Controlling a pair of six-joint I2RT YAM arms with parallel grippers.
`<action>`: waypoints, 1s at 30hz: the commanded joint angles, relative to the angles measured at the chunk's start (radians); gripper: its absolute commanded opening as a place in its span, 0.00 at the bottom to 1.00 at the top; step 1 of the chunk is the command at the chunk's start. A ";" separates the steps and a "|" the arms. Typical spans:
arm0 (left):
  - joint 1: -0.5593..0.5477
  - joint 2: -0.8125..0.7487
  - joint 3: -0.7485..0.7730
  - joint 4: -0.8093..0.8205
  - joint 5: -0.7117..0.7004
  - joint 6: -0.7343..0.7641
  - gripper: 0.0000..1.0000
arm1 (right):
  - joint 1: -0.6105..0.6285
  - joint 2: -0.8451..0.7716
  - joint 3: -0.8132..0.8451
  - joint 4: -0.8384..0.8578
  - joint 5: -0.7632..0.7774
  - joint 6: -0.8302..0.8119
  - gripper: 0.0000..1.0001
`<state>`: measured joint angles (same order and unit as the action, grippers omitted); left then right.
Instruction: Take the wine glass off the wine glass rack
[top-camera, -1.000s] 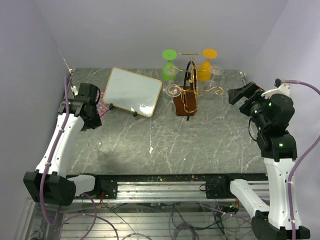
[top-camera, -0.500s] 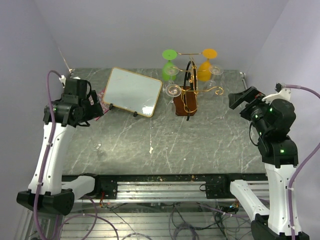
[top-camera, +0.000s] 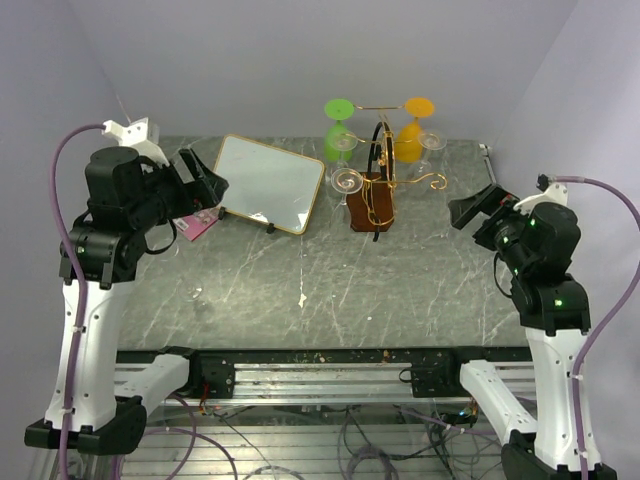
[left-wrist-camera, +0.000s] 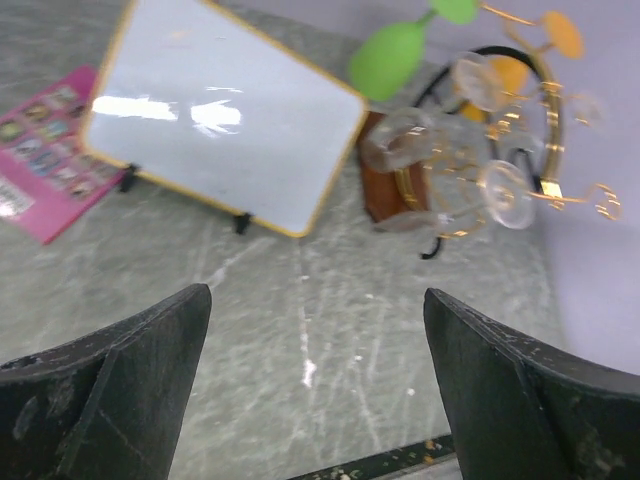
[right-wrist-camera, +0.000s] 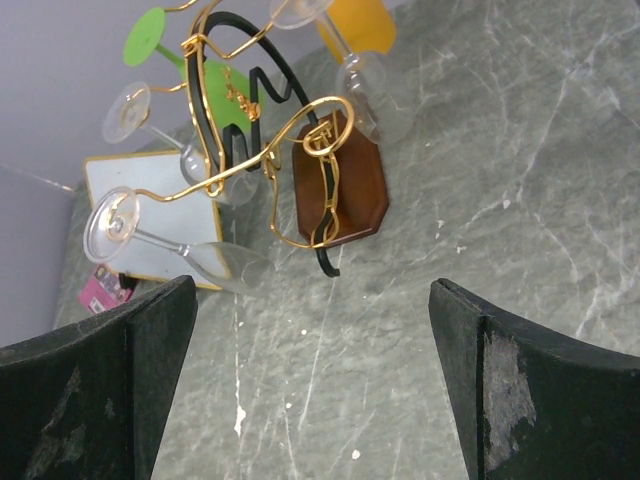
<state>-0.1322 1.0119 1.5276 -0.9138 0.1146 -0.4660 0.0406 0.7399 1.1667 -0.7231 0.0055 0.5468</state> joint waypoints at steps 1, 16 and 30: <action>0.008 -0.026 -0.087 0.203 0.283 -0.086 0.97 | 0.003 0.040 0.012 0.050 -0.075 0.012 1.00; -0.054 -0.108 -0.372 0.524 0.458 -0.298 0.98 | 0.021 0.302 0.054 0.357 -0.657 0.254 0.94; -0.290 -0.061 -0.407 0.553 0.307 -0.314 0.97 | 0.311 0.562 0.338 0.182 -0.387 0.130 0.78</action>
<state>-0.4057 0.9577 1.1336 -0.4068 0.4587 -0.7681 0.3298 1.2766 1.4563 -0.4732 -0.4694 0.7242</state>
